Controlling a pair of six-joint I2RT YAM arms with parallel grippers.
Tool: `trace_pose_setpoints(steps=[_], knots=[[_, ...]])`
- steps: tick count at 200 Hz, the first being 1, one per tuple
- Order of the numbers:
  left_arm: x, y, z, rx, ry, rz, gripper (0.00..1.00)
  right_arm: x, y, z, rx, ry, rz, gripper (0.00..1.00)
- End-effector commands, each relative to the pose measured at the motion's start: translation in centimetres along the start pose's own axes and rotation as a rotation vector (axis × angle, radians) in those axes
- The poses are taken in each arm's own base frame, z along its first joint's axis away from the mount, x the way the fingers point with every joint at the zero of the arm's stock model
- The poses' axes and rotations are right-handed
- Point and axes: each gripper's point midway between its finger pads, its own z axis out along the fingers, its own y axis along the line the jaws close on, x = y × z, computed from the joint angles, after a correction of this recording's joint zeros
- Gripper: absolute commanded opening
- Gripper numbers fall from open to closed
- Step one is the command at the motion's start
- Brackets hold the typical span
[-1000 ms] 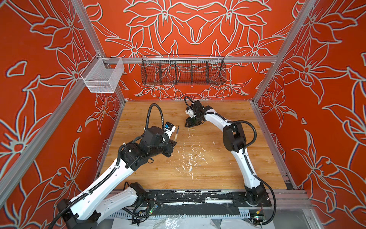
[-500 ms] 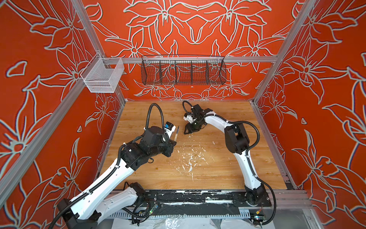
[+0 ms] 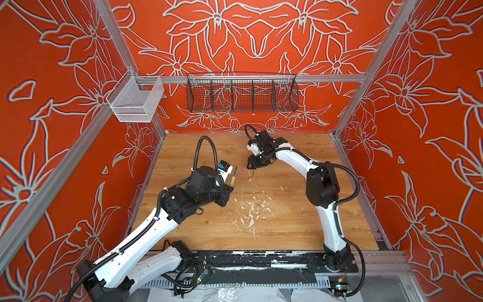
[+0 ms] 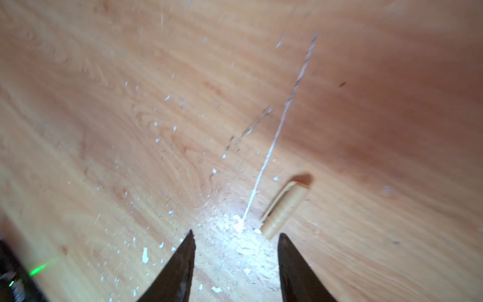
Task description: Insert the pens into the pen caps
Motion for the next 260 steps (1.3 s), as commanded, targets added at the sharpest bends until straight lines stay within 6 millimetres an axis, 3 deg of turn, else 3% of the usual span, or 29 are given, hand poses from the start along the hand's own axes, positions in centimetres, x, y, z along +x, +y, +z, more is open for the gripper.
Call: trace_pose_setpoints(steps=[1,36,59,260], knots=[[-0.2,0.0,0.2,0.009,-0.014,0.001,0.00,0.7,-2.1,0.6,0.118,0.036,0.041,0.50],[-0.2,-0.1,0.3,0.013,-0.011,0.001,0.00,1.1,-3.8,2.6,0.195,0.087,0.063,0.45],[-0.3,-0.1,0.4,0.014,-0.013,0.001,0.00,1.3,-3.6,3.7,0.165,0.094,0.094,0.44],[0.1,-0.2,0.7,0.023,-0.008,-0.004,0.00,4.0,-4.2,7.4,0.140,0.164,0.184,0.30]])
